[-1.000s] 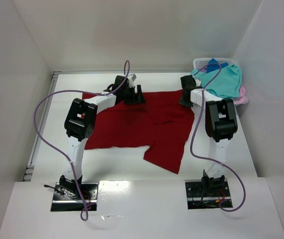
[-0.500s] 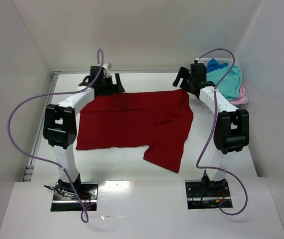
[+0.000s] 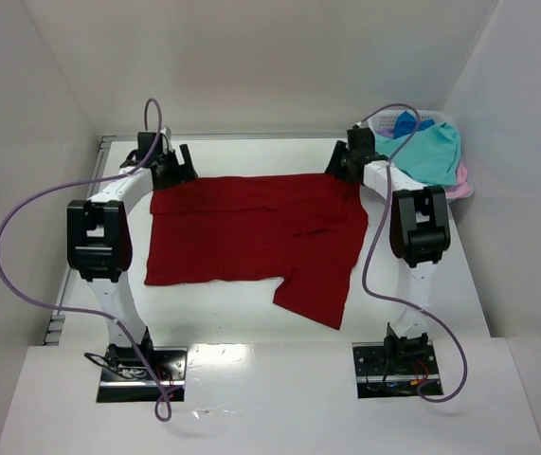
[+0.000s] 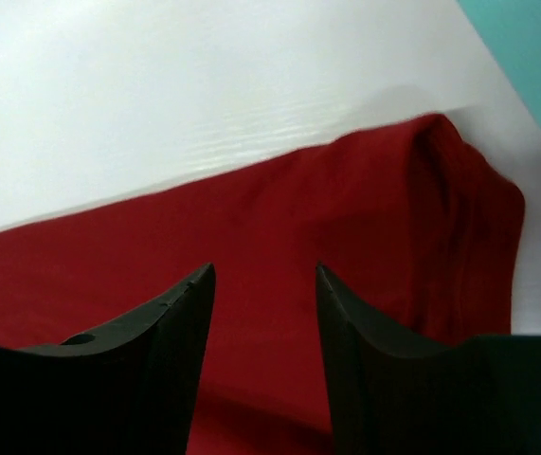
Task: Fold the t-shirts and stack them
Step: Fold the flattened tshirt in 1/3 of the way
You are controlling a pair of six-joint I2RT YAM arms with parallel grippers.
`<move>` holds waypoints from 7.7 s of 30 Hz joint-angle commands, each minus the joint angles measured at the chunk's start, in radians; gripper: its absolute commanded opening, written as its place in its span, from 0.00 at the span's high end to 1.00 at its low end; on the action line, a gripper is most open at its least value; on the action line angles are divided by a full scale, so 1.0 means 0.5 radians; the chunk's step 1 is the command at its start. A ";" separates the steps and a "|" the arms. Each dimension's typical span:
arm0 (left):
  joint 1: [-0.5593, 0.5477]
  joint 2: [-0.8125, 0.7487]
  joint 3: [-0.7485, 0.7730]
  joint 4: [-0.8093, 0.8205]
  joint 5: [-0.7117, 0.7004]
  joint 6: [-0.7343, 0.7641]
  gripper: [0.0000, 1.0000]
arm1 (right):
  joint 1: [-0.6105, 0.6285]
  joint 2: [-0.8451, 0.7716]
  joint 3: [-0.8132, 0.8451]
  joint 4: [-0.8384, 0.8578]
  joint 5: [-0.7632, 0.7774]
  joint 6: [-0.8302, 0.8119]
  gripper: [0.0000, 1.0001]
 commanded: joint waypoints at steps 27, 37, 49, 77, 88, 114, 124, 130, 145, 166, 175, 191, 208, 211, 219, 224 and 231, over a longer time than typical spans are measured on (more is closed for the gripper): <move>0.063 0.482 0.325 -0.162 -0.062 0.045 0.02 | 0.180 0.488 0.512 -0.319 0.314 -0.104 0.47; 0.124 0.650 0.582 -0.270 -0.062 0.064 0.00 | 0.241 0.675 0.795 -0.454 0.314 -0.104 0.43; 0.164 0.905 1.030 -0.447 -0.044 0.122 0.00 | 0.284 0.823 1.132 -0.558 0.275 -0.086 0.42; 0.182 0.203 0.442 -0.193 -0.047 0.119 0.17 | 0.303 0.514 0.933 -0.473 0.333 -0.107 0.42; 0.164 0.341 0.306 -0.128 -0.087 0.061 1.00 | 0.303 0.470 0.792 -0.436 0.397 -0.107 0.73; 0.145 0.911 0.861 -0.288 -0.219 0.064 1.00 | 0.303 0.715 1.148 -0.558 0.407 -0.070 0.84; 0.164 1.004 1.015 -0.325 -0.201 0.082 1.00 | 0.303 1.096 1.844 -0.868 0.425 -0.052 0.84; 0.164 1.004 1.015 -0.325 -0.182 0.082 1.00 | 0.303 0.824 1.541 -0.768 0.566 -0.052 0.88; 0.164 0.921 0.847 -0.270 -0.142 0.082 1.00 | 0.284 0.418 0.774 -0.601 0.643 -0.012 1.00; 0.182 0.985 0.932 -0.346 -0.124 0.122 1.00 | 0.284 0.761 0.973 -0.653 0.603 -0.030 1.00; 0.182 1.071 1.147 -0.453 -0.105 0.183 1.00 | 0.284 1.034 1.417 -0.785 0.581 -0.088 1.00; 0.182 1.350 1.801 -0.721 -0.105 0.239 1.00 | 0.229 1.179 1.750 -0.890 0.581 -0.107 1.00; 0.145 -0.182 0.519 -0.386 -0.182 0.181 0.03 | 0.229 -0.434 0.417 -0.319 0.232 -0.126 0.00; 0.145 -0.474 0.108 -0.313 -0.182 0.119 0.00 | 0.211 -0.768 0.030 -0.276 0.210 -0.055 0.00; 0.164 -1.116 -0.773 -0.153 -0.072 -0.114 0.00 | 0.171 -1.401 -0.989 -0.221 0.167 0.319 0.00; 0.164 -1.288 -1.055 -0.031 0.014 -0.273 0.00 | 0.171 -1.579 -1.251 -0.386 0.210 0.417 0.00; 0.250 -1.441 -1.295 0.040 -0.031 -0.540 0.00 | 0.171 -1.754 -1.542 -0.454 0.128 0.574 0.00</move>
